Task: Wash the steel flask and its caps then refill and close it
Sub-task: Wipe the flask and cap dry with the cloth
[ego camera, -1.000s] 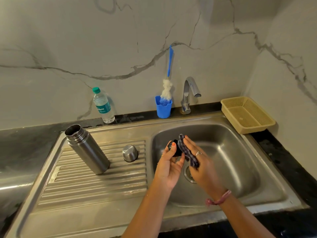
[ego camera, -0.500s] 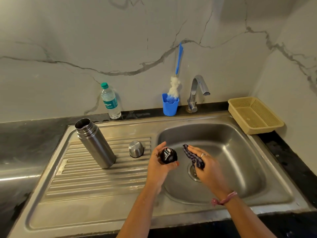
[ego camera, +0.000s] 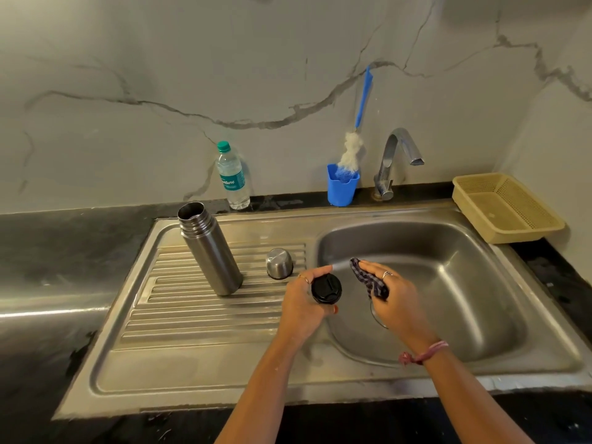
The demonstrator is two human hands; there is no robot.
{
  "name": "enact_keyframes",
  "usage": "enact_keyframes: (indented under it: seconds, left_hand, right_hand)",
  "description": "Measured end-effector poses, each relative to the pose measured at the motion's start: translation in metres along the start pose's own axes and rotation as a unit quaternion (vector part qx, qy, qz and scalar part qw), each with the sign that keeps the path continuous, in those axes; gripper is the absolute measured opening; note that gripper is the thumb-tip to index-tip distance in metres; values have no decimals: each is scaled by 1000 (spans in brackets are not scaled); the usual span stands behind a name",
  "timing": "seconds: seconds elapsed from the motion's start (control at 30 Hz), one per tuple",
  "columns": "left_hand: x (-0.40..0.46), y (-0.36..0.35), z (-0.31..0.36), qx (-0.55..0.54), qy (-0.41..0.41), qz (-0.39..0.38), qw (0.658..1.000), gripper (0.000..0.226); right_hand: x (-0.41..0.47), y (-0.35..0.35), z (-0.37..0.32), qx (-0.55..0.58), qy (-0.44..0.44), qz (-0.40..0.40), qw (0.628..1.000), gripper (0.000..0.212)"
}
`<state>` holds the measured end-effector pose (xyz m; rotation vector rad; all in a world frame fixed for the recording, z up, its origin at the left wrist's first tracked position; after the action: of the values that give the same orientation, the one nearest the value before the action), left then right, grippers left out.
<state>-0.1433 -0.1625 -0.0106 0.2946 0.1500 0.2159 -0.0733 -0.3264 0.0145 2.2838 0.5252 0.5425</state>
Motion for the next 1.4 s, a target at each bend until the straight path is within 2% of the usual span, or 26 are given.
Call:
enact_keyframes:
  seconds: [0.4,0.67,0.87,1.03,1.17,1.4]
  left_hand:
    - [-8,15,-10,-31,6,-20,999,71]
    - [-10,24,-36,-57,33,14,998,65]
    - [-18,58,-75,-49,83,90,991,62]
    - [-20,78,-93,1,77,138,987,59]
    - [-17,77,-95,79,59,138,986,65]
    - [-11,82,-113,126,78,147,978,64]
  right_hand:
    - [-4,-9,-16,4,-14,9,1000,59]
    - [-6,-12,-21,-2,-25,12,1000,55]
    - [-7,-21,-23,9,-41,-18,999,54]
    - [-5,-26,-19,12,-56,-28,998,53]
    - [-2,-28,-20,8,-54,-28,998,55]
    - [2,-32,-15,7,-61,-29,998,54]
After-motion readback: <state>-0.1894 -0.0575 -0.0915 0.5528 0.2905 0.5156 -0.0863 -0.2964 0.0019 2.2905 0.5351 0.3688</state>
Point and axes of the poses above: each hand's wrist, its own x-axis towards the middle knuckle, its own y-axis out of the back of the hand, z = x × y, the point moved 10 cm from there along x, towards the middle knuckle, and after that the axes turned 8 degrees about -z, right-handed, at the moved point
